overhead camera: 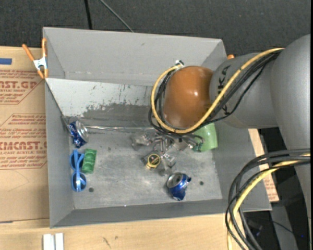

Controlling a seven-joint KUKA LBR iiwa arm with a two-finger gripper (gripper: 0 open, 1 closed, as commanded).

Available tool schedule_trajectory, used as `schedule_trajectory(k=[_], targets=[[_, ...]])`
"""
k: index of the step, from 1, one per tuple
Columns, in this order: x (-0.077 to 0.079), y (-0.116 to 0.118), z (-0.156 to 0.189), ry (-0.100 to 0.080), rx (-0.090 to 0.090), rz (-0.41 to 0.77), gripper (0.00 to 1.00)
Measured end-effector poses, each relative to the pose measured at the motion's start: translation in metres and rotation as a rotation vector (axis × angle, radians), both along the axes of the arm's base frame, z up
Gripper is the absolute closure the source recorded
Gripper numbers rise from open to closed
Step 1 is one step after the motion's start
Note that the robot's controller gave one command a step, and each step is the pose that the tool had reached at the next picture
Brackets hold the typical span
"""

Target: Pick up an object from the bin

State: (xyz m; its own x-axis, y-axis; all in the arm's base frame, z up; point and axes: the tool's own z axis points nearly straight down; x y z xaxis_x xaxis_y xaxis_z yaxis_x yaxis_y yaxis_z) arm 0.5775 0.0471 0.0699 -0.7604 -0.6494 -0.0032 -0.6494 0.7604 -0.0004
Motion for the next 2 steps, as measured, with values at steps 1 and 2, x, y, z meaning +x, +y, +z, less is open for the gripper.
schedule_trajectory(k=[1,2], targets=[[0.001,0.000,0.001,-0.002,0.001,-0.003,1.00],[-0.046,0.018,0.096,-0.004,0.001,0.022,1.00]])
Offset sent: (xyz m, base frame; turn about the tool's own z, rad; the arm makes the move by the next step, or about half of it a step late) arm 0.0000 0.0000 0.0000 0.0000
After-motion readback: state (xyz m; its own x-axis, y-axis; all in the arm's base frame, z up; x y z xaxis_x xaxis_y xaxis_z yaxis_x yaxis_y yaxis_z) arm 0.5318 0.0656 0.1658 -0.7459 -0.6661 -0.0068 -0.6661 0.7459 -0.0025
